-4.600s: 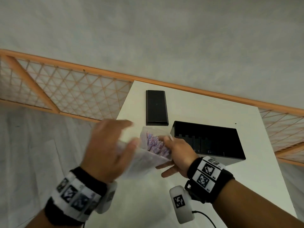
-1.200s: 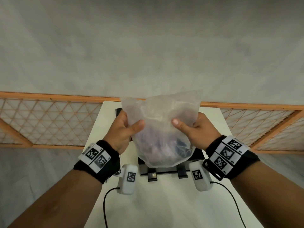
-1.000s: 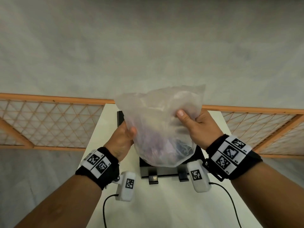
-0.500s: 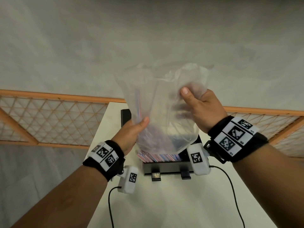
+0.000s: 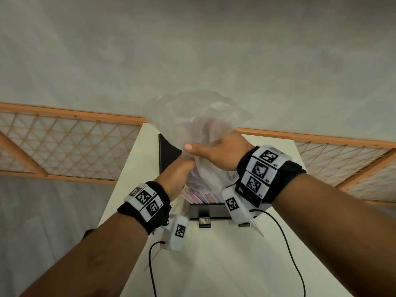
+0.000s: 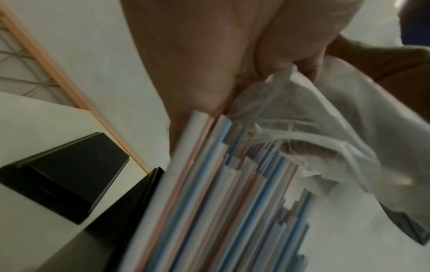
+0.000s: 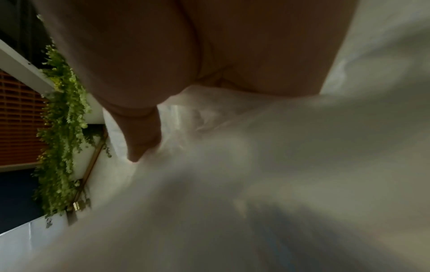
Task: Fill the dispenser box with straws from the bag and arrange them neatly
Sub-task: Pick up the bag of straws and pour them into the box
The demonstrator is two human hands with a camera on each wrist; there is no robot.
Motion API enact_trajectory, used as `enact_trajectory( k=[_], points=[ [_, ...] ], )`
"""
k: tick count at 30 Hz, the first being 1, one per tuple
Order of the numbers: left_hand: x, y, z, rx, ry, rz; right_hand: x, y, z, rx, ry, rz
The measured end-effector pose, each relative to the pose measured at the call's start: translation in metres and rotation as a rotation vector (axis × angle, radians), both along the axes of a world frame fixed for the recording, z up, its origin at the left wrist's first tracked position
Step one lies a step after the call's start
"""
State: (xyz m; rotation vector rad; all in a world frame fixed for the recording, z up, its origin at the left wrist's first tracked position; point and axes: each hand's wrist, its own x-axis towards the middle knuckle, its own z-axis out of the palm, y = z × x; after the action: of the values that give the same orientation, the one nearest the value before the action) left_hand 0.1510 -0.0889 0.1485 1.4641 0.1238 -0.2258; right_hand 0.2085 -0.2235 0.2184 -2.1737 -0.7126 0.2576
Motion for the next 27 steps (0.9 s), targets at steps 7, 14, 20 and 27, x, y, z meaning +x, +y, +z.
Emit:
enact_trajectory(
  k=[7, 14, 20, 27],
  points=[
    [-0.006, 0.009, 0.013, 0.159, -0.089, -0.093, 0.01, 0.023, -0.01, -0.084, -0.101, 0.001],
    [0.003, 0.01, 0.024, 0.138, -0.397, -0.041, 0.013, 0.018, 0.008, 0.16, -0.088, -0.01],
    [0.011, 0.005, 0.059, 0.121, -0.534, 0.002, 0.01, 0.008, 0.047, 0.396, -0.162, -0.024],
    [0.011, -0.023, 0.089, 0.113, -0.489, 0.008, 0.008, -0.039, 0.076, 0.415, -0.299, -0.06]
  ],
)
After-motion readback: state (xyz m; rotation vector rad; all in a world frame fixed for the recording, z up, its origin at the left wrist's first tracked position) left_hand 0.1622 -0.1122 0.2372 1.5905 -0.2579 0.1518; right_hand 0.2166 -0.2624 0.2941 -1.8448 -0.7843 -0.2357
